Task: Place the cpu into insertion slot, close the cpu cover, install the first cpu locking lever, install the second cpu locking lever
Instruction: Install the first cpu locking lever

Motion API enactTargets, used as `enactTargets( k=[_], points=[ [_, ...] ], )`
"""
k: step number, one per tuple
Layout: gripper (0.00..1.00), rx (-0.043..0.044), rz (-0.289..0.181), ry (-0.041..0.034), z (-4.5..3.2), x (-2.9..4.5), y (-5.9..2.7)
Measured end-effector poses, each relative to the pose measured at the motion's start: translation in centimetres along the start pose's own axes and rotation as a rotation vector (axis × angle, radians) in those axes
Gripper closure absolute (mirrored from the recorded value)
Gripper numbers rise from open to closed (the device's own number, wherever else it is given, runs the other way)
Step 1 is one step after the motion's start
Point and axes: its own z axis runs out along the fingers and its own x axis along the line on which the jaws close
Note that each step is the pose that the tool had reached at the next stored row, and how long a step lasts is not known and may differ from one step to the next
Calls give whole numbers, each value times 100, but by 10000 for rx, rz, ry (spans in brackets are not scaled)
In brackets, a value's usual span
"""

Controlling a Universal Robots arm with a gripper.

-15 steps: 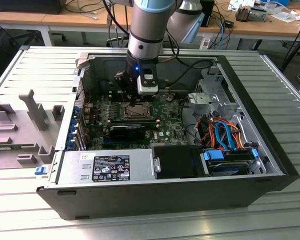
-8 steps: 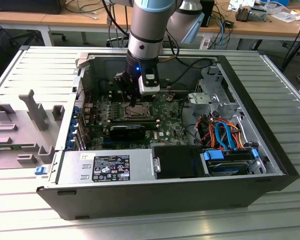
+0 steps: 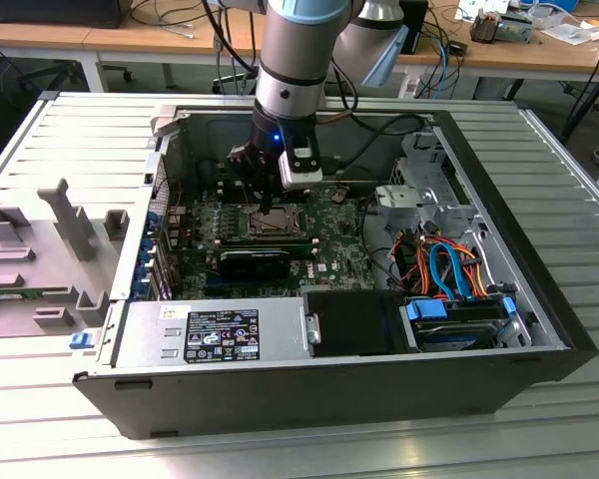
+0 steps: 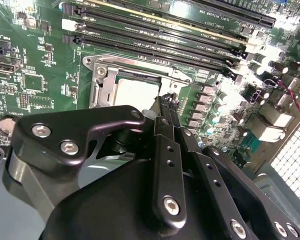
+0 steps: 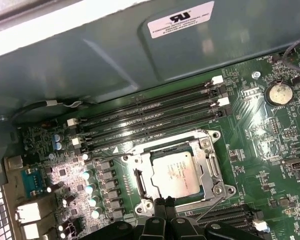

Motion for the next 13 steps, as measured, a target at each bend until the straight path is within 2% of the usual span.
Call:
enactTargets(
  k=[13],
  points=[
    [89, 80, -606, -12, 0, 0, 0]
  ],
)
